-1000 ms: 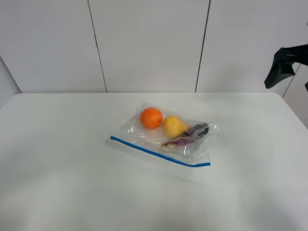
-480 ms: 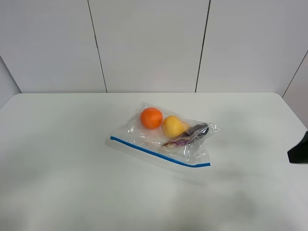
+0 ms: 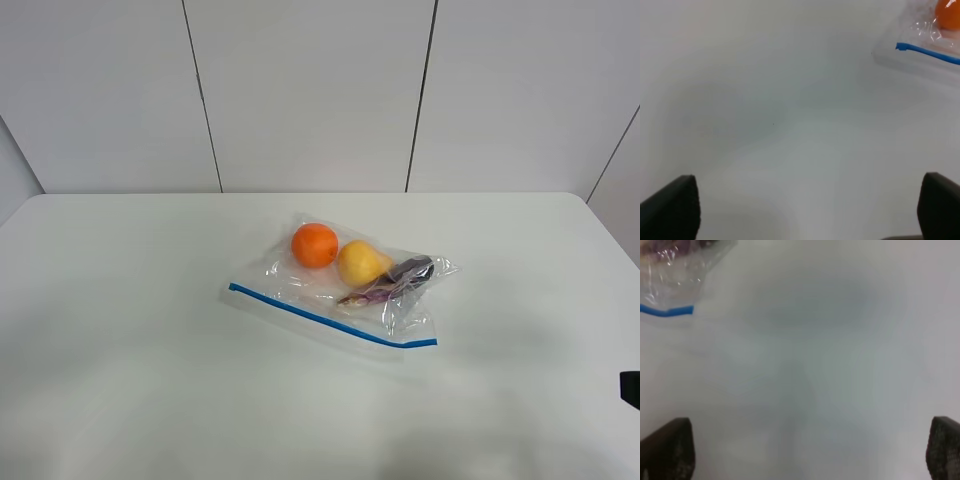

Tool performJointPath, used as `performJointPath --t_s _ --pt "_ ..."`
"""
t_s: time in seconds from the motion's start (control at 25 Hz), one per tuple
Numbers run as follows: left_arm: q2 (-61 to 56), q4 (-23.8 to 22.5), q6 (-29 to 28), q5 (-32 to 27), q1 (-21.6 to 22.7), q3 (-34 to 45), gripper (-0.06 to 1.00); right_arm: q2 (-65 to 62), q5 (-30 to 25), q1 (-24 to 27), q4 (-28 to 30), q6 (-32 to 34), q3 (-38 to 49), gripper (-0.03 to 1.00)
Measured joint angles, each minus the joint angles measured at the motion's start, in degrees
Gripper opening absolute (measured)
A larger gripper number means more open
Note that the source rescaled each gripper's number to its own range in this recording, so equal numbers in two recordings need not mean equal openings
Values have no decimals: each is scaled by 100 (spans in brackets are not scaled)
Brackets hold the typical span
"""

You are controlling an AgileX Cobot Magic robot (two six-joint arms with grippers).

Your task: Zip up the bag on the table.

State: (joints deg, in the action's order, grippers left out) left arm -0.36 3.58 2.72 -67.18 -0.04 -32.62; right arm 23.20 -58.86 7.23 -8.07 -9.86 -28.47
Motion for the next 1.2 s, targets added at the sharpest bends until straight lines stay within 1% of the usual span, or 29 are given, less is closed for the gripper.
performJointPath --t_s 0.12,0.24,0.32,0.52,0.6,0.84,1.2 --pt "0 0 0 0 0 0 100 -180 0 -281 0 15 6 100" --pt "0 0 0 0 0 0 100 -479 0 -666 -5 15 11 100" --pt "0 0 0 0 0 0 100 -790 0 -810 -12 15 11 100" --pt "0 0 0 0 0 0 100 -2044 0 -822 -28 15 17 100" --pt "0 0 0 0 0 0 100 -2314 -9 -836 -53 15 5 100" --pt "0 0 0 0 0 0 100 -2357 -20 -936 -53 19 17 100" --pt "0 0 0 0 0 0 100 -2357 -16 -936 19 35 17 100"
